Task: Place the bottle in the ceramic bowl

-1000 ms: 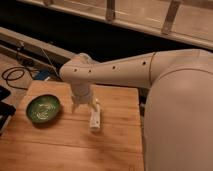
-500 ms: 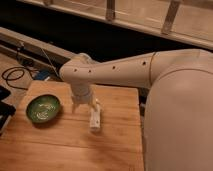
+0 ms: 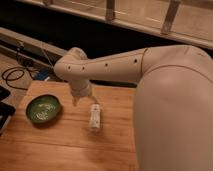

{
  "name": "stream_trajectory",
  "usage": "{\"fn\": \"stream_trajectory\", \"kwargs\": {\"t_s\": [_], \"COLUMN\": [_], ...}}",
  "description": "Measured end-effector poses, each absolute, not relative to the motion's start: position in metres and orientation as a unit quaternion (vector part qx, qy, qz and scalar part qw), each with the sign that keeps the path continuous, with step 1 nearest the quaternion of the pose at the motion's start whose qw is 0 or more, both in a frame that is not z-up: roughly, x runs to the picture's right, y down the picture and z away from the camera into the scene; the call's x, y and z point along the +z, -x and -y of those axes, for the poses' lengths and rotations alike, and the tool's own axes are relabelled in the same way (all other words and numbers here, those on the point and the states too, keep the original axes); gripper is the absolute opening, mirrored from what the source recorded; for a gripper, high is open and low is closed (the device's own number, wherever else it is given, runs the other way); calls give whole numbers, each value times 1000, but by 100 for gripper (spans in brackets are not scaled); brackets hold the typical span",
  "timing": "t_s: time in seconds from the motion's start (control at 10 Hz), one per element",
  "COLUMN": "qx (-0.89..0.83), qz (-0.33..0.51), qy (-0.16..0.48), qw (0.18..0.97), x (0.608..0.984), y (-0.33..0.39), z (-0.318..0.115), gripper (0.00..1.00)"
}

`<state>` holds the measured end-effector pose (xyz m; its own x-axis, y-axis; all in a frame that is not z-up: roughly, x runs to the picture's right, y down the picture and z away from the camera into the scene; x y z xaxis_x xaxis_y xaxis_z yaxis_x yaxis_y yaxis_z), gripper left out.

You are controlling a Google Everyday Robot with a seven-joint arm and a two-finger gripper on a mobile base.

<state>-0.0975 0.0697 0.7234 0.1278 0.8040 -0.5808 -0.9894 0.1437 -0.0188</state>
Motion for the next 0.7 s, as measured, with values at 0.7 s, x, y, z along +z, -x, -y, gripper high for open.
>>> {"fn": "stream_trajectory", "kwargs": {"t_s": [0.7], "qx": [624], "qz": [-238], "qy": [194], "qw": [719], "x": [741], "y": [97], "z": [-84], "gripper": [65]}}
